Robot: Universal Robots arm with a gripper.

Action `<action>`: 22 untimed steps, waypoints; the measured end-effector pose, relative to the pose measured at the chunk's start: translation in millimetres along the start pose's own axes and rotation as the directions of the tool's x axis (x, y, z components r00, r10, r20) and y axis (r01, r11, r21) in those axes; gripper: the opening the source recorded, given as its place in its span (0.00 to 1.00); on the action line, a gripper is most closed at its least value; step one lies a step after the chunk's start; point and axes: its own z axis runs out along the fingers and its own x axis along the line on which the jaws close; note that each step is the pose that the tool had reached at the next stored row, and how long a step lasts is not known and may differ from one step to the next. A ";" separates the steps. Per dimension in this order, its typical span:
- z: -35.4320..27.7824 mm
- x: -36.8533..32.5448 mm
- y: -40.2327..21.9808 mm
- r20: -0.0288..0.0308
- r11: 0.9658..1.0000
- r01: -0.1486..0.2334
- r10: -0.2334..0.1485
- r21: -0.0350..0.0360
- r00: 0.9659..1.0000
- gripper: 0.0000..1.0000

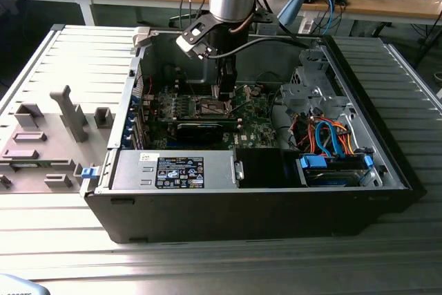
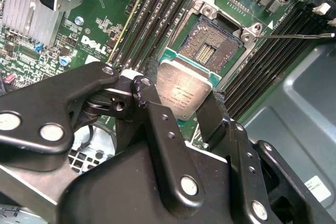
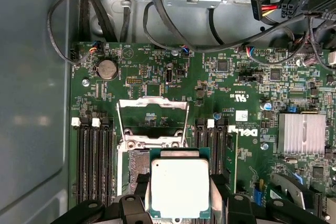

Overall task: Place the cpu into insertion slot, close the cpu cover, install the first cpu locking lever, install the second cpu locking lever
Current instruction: 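Place the cpu into insertion slot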

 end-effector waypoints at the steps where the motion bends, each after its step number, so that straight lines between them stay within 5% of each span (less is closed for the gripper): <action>1: 0.1 0.0 0.0 0.000 1.000 0.003 -0.003 0.000 1.000 0.54; 7: 0.8 0.3 0.0 0.000 0.998 0.057 -0.057 -0.002 0.998 0.54; 22: 3.3 1.9 -4.4 0.000 0.999 0.046 -0.046 -0.001 0.999 0.54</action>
